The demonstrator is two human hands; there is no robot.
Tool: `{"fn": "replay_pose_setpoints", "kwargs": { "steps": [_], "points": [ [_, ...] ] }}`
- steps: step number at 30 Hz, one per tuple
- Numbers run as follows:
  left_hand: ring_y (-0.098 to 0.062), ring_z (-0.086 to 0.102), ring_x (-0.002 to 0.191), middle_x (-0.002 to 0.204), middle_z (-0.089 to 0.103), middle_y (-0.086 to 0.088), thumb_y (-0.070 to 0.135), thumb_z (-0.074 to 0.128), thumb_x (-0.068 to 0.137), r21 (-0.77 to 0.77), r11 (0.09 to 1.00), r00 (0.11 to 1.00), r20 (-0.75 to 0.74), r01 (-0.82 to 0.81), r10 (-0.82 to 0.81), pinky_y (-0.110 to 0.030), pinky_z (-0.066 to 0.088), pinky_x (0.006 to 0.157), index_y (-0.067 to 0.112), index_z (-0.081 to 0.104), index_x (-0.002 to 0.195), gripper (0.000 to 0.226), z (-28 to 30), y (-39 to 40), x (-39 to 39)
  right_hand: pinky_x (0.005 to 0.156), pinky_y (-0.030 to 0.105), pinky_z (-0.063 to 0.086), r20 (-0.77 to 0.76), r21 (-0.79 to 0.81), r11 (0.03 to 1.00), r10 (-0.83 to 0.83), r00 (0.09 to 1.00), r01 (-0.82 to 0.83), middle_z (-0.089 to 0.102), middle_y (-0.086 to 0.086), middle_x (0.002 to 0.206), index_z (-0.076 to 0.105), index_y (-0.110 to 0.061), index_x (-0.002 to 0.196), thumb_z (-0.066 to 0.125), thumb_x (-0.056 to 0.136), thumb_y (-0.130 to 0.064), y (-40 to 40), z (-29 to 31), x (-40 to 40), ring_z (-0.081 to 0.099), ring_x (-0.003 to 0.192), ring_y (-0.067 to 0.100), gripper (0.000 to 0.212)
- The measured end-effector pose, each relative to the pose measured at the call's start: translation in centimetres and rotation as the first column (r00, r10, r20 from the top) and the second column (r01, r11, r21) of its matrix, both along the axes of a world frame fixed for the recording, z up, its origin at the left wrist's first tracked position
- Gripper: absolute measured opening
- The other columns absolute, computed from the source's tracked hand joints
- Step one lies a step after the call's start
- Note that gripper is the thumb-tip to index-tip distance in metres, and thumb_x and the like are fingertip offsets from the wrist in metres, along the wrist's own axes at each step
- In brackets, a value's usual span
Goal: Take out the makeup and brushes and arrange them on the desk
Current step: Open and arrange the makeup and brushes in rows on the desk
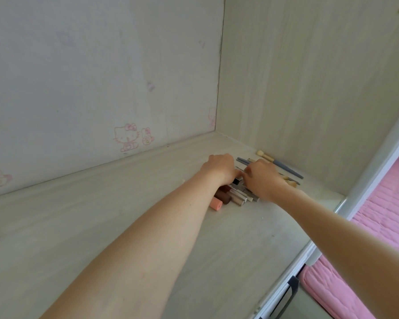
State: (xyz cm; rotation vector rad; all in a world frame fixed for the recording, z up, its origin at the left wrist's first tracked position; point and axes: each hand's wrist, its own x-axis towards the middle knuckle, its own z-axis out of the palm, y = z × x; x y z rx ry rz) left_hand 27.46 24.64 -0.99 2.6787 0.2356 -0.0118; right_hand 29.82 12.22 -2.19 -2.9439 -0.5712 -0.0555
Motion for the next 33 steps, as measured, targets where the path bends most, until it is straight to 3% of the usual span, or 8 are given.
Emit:
{"fn": "replay_pose_setpoints", "kwargs": {
  "steps": [7, 10, 15, 19, 21, 28, 30, 33],
  "points": [
    [-0.026, 0.063, 0.091, 0.098, 0.066, -0.007, 0.033, 0.069, 0.083, -0.169, 0.985, 0.998, 0.046, -0.042, 0.05, -0.04, 0.054, 0.084, 0.011, 0.062, 0.1, 0.029, -0.3, -0.1, -0.3, 0.095, 0.039, 0.046, -0.059, 0.161, 0.984, -0.062, 0.996, 0.071, 0.063, 0.012, 0.111, 0.065, -0.01, 0.111, 0.043, 0.099, -0.024, 0.1, 0.0, -0.2, 0.056, 0.103, 0.028, 0.028],
    [-0.024, 0.061, 0.093, 0.106, 0.063, -0.005, 0.032, 0.072, 0.081, -0.201, 0.979, 0.991, 0.12, -0.033, 0.058, -0.038, 0.053, 0.081, 0.017, 0.06, 0.108, 0.033, -0.6, -0.1, -0.4, 0.083, 0.033, 0.05, -0.129, 0.364, 0.921, -0.1, 0.987, 0.141, 0.065, 0.009, 0.106, 0.063, -0.015, 0.115, 0.054, 0.095, -0.026, -0.6, -0.4, -0.1, 0.06, 0.098, 0.025, 0.024],
    [-0.021, 0.062, 0.089, 0.102, 0.063, -0.004, 0.026, 0.081, 0.073, -0.312, 0.95, 0.984, 0.167, -0.009, 0.064, -0.034, 0.053, 0.077, 0.02, 0.062, 0.103, 0.036, -0.4, 0.1, -0.2, 0.054, 0.02, 0.039, -0.153, 0.596, 0.785, -0.094, 0.984, 0.167, 0.061, -0.005, 0.084, 0.063, -0.019, 0.103, 0.066, 0.088, -0.023, -1.3, -0.8, -0.3, 0.056, 0.07, 0.008, 0.015],
    [-0.011, 0.057, 0.077, 0.078, 0.059, 0.006, 0.02, 0.084, 0.067, -0.356, 0.933, 0.97, 0.24, 0.048, 0.042, -0.019, 0.039, 0.057, 0.021, 0.066, 0.085, 0.025, 0.8, 0.2, -0.6, 0.055, 0.021, 0.042, -0.164, 0.772, 0.612, -0.069, 0.984, 0.171, 0.067, -0.005, 0.086, 0.064, -0.019, 0.092, 0.071, 0.084, -0.018, -1.5, 0.1, -0.9, 0.062, 0.079, 0.011, 0.011],
    [-0.007, 0.056, 0.071, 0.073, 0.059, 0.007, 0.019, 0.085, 0.066, -0.426, 0.902, 0.96, 0.273, 0.065, 0.06, -0.018, 0.035, 0.055, 0.022, 0.068, 0.088, 0.027, 1.6, 0.4, -1.3, 0.059, 0.022, 0.045, -0.153, 0.813, 0.562, -0.048, 0.987, 0.154, 0.069, -0.005, 0.084, 0.065, -0.018, 0.091, 0.073, 0.082, -0.019, -1.5, 0.9, -1.6, 0.064, 0.08, 0.011, 0.012],
    [-0.016, 0.066, 0.09, 0.094, 0.071, -0.005, 0.018, 0.083, 0.07, -0.701, 0.707, 0.938, 0.3, 0.093, 0.174, -0.023, 0.05, 0.077, 0.019, 0.069, 0.1, 0.034, 4.3, 3.0, -6.8, 0.074, 0.027, 0.055, -0.269, 0.923, 0.316, 0.114, 0.957, 0.222, 0.072, 0.0, 0.083, 0.067, -0.015, 0.09, 0.077, 0.079, -0.017, -0.3, 3.6, -6.2, 0.069, 0.082, 0.013, 0.015],
    [-0.018, 0.067, 0.09, 0.094, 0.071, -0.006, 0.016, 0.082, 0.073, -0.79, 0.605, 0.933, 0.287, 0.1, 0.22, -0.031, 0.056, 0.085, 0.017, 0.069, 0.098, 0.028, 4.6, 3.9, -9.4, 0.068, 0.021, 0.053, -0.314, 0.928, 0.265, 0.174, 0.933, 0.263, 0.073, 0.0, 0.084, 0.068, -0.013, 0.094, 0.078, 0.077, -0.02, 0.7, 4.2, -8.2, 0.069, 0.081, 0.01, 0.02],
    [-0.018, 0.067, 0.089, 0.094, 0.07, -0.006, 0.013, 0.076, 0.079, -0.902, 0.413, 0.931, 0.249, 0.122, 0.268, -0.031, 0.056, 0.086, 0.011, 0.07, 0.097, 0.02, 4.8, 5.6, -13.4, 0.069, 0.023, 0.053, -0.373, 0.923, 0.206, 0.278, 0.885, 0.325, 0.074, 0.006, 0.089, 0.069, -0.011, 0.094, 0.077, 0.078, -0.017, 2.5, 4.6, -11.3, 0.07, 0.08, 0.014, 0.018]
  ]
}}
